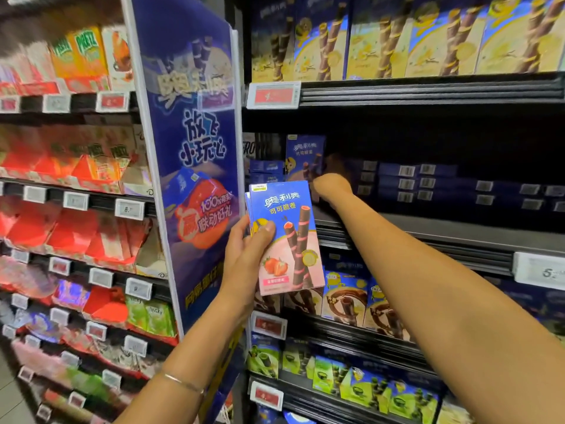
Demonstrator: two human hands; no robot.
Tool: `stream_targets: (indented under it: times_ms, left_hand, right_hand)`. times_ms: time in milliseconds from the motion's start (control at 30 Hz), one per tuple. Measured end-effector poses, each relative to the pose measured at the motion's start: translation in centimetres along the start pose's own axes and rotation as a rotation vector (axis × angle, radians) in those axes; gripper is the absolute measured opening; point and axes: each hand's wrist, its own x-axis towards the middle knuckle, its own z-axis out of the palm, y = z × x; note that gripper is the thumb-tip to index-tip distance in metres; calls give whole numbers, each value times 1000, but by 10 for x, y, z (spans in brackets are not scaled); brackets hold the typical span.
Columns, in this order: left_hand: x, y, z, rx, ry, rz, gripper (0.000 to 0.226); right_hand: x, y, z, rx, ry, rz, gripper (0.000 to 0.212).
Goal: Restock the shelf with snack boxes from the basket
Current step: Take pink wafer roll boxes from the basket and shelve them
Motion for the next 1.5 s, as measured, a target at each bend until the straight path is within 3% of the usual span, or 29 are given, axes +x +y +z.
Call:
stream_targets:
  times_ms: [133, 300, 400, 500, 600, 667, 833, 1033, 1233, 1333, 1500]
  left_hand:
    - [5, -3, 4, 9, 2, 17, 72]
    - [9, -2, 9, 7, 17, 56, 71]
    - [10, 1, 13, 10, 34, 70, 69]
    - [12, 4, 19, 14, 12, 80, 63]
    - [14, 11, 29, -5, 3, 117, 77]
    - [15, 15, 35, -30, -9, 126, 88]
    - [22, 21, 46, -8, -18, 134, 56]
    - [26, 26, 61, 59, 32, 123, 81]
    - [27, 24, 68, 151, 103, 100, 80]
    - [33, 18, 63, 161, 184, 105, 48]
    - [41, 20, 55, 236, 245, 168, 29]
  right_hand:
    - [7, -1, 3, -9, 30, -5, 48]
    - [-1, 1, -6, -67, -33, -18, 52]
    - [-24, 7, -19, 70, -23, -63, 19]
    - [-63, 8, -43, 339, -32, -129, 39]
    - [-114, 11, -69, 758, -246, -112, 55]
    - [-148, 21, -82, 888, -383, -113, 65]
    - [-181, 35, -93, 687, -361, -275, 41]
    - [-174, 38, -99, 632, -246, -319, 27]
    - [-168, 43, -102, 797, -285, -212, 22]
    - [-161, 49, -107, 833, -261, -205, 19]
    - [-138, 58, -122, 824, -156, -213, 18]
